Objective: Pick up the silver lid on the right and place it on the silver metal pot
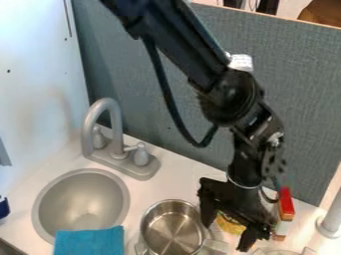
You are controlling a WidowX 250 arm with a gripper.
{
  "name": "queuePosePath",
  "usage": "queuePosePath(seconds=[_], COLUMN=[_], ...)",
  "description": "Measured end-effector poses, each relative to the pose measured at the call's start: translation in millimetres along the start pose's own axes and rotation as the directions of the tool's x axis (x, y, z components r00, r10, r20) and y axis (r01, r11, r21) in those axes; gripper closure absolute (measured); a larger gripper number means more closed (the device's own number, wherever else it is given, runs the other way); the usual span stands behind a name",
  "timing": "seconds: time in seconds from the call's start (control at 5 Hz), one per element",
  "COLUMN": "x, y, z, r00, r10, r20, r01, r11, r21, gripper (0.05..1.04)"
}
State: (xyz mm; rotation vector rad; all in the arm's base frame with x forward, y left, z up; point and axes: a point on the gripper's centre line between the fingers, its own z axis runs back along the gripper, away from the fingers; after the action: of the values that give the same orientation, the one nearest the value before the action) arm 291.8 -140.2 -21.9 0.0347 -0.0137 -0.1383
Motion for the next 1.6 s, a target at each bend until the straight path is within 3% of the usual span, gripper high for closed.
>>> queuePosePath(seconds=[0.4, 1.0, 1.6], x=[0, 5, 11], y=[-43, -91, -110], z=[5, -30, -43], r00=[0.994, 0.981, 0.976], r10=[-0.089, -0.177, -0.205], r20=[0.064, 0.078, 0.08], r01=[0.091, 0.181, 0.21], r11=[0.995, 0.982, 0.976], r21=[-0.038, -0.052, -0.06], gripper=[0.083, 0.083, 0.083])
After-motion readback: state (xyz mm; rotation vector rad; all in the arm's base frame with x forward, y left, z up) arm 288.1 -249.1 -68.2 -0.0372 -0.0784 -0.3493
